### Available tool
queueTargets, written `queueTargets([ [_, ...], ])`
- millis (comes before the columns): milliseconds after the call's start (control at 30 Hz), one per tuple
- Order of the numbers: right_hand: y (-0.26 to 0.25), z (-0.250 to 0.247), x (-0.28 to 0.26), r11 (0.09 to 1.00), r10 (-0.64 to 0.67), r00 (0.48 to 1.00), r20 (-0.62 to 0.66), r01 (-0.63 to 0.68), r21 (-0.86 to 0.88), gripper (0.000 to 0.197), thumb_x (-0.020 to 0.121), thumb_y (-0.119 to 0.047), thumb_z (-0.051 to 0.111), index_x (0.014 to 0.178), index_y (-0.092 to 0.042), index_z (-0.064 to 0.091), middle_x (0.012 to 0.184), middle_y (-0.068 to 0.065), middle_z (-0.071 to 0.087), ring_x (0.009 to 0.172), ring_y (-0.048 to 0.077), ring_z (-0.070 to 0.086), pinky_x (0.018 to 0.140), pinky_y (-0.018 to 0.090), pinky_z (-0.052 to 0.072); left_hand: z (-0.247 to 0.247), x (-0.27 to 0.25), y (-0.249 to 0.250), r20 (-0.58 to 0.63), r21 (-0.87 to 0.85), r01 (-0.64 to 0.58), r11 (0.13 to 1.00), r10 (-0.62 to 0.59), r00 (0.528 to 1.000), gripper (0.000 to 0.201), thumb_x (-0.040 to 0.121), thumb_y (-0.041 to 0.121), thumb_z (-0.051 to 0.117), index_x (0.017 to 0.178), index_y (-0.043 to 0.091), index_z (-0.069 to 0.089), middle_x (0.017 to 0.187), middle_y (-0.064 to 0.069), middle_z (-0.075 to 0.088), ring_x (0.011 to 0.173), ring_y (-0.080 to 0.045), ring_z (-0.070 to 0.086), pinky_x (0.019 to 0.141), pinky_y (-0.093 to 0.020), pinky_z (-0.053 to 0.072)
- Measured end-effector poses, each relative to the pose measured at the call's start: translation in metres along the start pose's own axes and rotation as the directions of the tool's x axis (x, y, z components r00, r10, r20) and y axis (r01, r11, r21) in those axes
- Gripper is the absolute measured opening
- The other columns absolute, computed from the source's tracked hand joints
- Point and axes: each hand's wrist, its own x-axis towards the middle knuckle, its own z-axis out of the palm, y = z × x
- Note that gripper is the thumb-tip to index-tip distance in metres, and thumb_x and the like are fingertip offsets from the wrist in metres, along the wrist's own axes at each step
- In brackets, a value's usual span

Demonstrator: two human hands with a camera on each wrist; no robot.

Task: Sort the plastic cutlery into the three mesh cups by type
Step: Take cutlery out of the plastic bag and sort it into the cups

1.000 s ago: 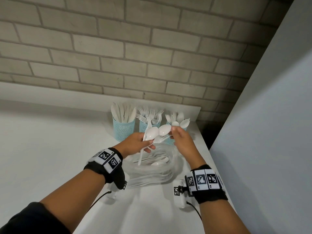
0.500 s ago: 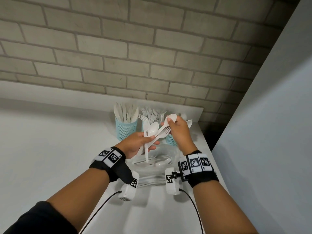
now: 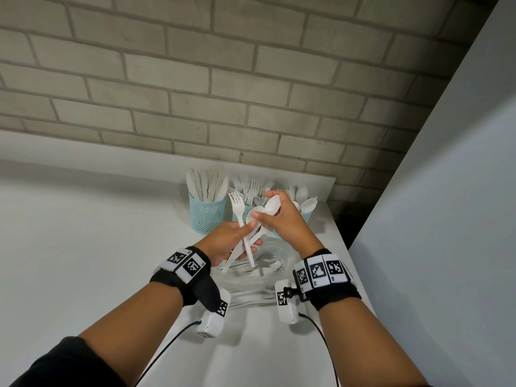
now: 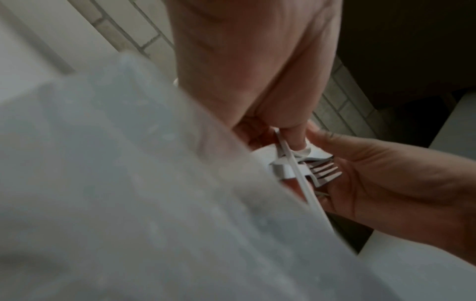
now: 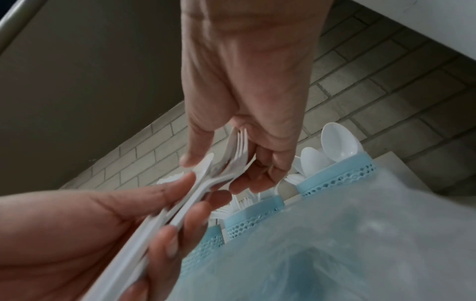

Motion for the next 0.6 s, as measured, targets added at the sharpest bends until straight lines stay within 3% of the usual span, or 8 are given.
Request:
queueTargets([
  [100,0.003,0.0,0.003,1.0,-0.009,0.999,-0.047,0.008,-0.015,0.038,0.083,-0.01,0.067,0.116,-0.015,0.049,0.103,-0.003,0.054,0.088,0.011,0.055,0.071,0.014,0.046,0.003,0.002,0.0,-0.006,0.034,-0.015,0.999,0.015,1.0,0.024,0.094,0.035,0.052,0.101,0.014,0.06,0.084,-0.004,0.069,0.064,-0.009,0.066,0.058,-0.021,0.05],
  [200,0.002,-0.011,0.014,0.999,-0.009,0.98,-0.201,0.002,-0.036,0.023,0.089,-0.009,0.058,0.111,-0.014,0.053,0.102,0.0,0.056,0.091,0.015,0.057,0.068,0.013,0.048,0.006,0.005,0.001,0.002,0.073,-0.029,0.997,0.028,1.0,0.016,0.095,0.029,0.053,0.098,0.015,0.06,0.082,0.0,0.066,0.065,-0.009,0.06,0.059,-0.02,0.046],
  [233,-0.001,-0.017,0.018,1.0,-0.007,0.964,-0.266,0.003,-0.013,0.019,0.091,-0.009,0.055,0.11,-0.014,0.053,0.101,0.001,0.056,0.091,0.017,0.057,0.073,0.016,0.051,0.007,0.006,0.001,0.007,0.078,-0.035,0.996,0.034,0.999,0.012,0.095,0.027,0.052,0.095,0.016,0.059,0.081,0.0,0.065,0.063,-0.008,0.058,0.057,-0.019,0.044],
  [300,-0.01,-0.033,0.026,0.999,0.013,0.921,-0.389,0.006,0.049,0.012,0.095,-0.01,0.049,0.106,-0.014,0.053,0.1,0.003,0.056,0.093,0.023,0.06,0.08,0.033,0.056,0.008,0.008,0.002,0.024,0.048,-0.045,0.998,0.044,0.999,0.01,0.097,0.021,0.05,0.093,0.016,0.058,0.078,0.0,0.06,0.056,-0.005,0.051,0.051,-0.016,0.041],
  [400,-0.023,-0.061,0.037,0.99,0.083,0.826,-0.557,-0.002,0.144,0.019,0.097,-0.012,0.045,0.114,-0.006,0.051,0.106,0.01,0.056,0.093,0.024,0.06,0.076,0.037,0.056,0.008,0.013,0.003,0.019,-0.019,-0.031,0.999,0.031,0.999,0.014,0.097,0.017,0.05,0.106,0.008,0.058,0.075,0.0,0.058,0.054,-0.005,0.048,0.053,-0.018,0.04],
  [467,-0.029,-0.077,0.04,0.993,0.059,0.719,-0.693,0.028,0.114,0.022,0.098,-0.013,0.044,0.116,-0.004,0.05,0.11,0.012,0.057,0.099,0.025,0.059,0.086,0.038,0.053,0.008,0.017,0.002,0.004,-0.059,-0.027,0.998,0.027,1.0,0.016,0.096,0.013,0.05,0.108,0.006,0.057,0.077,-0.002,0.06,0.058,-0.008,0.049,0.056,-0.02,0.04],
  [533,-0.032,-0.087,0.04,0.997,-0.013,0.605,-0.796,0.064,0.032,0.023,0.099,-0.014,0.043,0.118,-0.004,0.05,0.115,0.013,0.059,0.102,0.02,0.057,0.087,0.024,0.048,0.008,0.019,0.001,0.003,-0.11,-0.025,0.994,0.025,1.0,0.015,0.095,0.009,0.051,0.107,0.003,0.057,0.08,-0.004,0.061,0.06,-0.009,0.051,0.055,-0.02,0.043],
  [600,-0.03,-0.088,0.038,0.995,-0.088,0.559,-0.825,0.087,-0.048,0.024,0.1,-0.016,0.04,0.118,-0.004,0.05,0.115,0.013,0.061,0.097,0.017,0.057,0.077,0.014,0.042,0.007,0.02,0.0,0.0,-0.161,-0.016,0.987,0.017,1.0,0.015,0.094,0.006,0.052,0.107,0.002,0.058,0.08,-0.005,0.061,0.061,-0.01,0.053,0.054,-0.019,0.046],
])
